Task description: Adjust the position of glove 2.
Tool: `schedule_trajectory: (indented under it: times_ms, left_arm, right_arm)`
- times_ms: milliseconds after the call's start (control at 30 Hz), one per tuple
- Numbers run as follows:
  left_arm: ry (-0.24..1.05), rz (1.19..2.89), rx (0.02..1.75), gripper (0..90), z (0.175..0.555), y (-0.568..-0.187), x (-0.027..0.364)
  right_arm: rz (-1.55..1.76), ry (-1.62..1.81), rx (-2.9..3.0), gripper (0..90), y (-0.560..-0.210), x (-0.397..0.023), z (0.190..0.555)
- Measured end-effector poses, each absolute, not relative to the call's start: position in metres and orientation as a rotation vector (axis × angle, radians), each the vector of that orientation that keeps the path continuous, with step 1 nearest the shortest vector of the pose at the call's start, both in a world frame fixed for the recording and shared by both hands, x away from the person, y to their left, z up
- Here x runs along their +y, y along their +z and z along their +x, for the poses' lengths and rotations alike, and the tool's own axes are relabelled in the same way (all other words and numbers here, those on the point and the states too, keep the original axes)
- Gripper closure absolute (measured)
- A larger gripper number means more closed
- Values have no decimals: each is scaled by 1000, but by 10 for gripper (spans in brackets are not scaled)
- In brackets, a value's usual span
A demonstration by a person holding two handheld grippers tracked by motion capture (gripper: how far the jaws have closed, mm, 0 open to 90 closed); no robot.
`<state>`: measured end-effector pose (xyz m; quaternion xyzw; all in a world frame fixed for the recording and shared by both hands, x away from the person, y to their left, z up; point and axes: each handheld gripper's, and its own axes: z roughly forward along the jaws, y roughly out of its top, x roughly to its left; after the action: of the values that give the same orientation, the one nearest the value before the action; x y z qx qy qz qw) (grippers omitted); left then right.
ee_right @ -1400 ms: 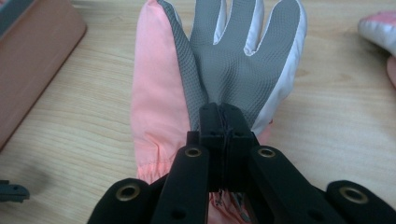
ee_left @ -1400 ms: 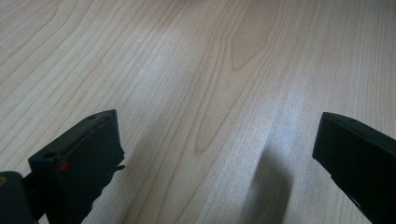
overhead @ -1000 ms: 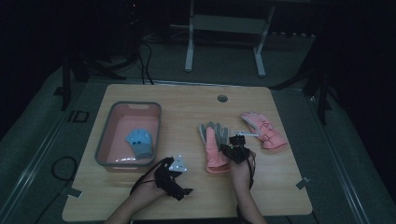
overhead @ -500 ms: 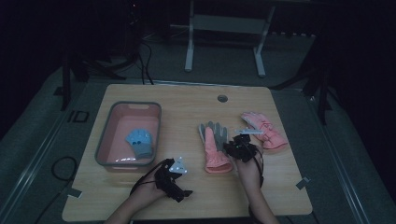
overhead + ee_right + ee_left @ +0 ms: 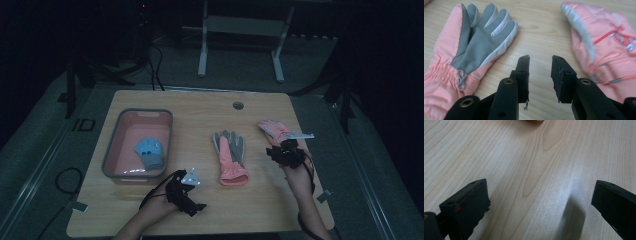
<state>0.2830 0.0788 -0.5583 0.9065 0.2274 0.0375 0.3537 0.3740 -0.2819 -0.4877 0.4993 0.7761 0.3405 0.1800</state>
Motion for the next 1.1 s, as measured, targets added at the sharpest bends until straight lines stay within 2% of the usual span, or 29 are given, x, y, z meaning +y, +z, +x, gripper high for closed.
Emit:
schedule_trajectory:
  times_ms: [333, 833, 1000, 1067, 1100]
  left_arm:
    - [108, 2341, 599, 15, 284, -559, 79]
    - [98, 2343, 598, 15, 284, -560, 79]
    - [99, 2342, 597, 15, 284, -560, 79]
    - [98, 2343, 596, 15, 284, -560, 79]
    - [98, 2343, 596, 15, 284, -560, 79]
  right_arm:
    - [1421, 885, 2162, 633, -474, -330, 407]
    - [1427, 858, 2301, 583, -511, -358, 465]
    - [1409, 863, 2335, 614, -518, -358, 469]
    - [1408, 861, 2346, 719, -520, -358, 469]
    - [1408, 861, 2346, 719, -520, -358, 469]
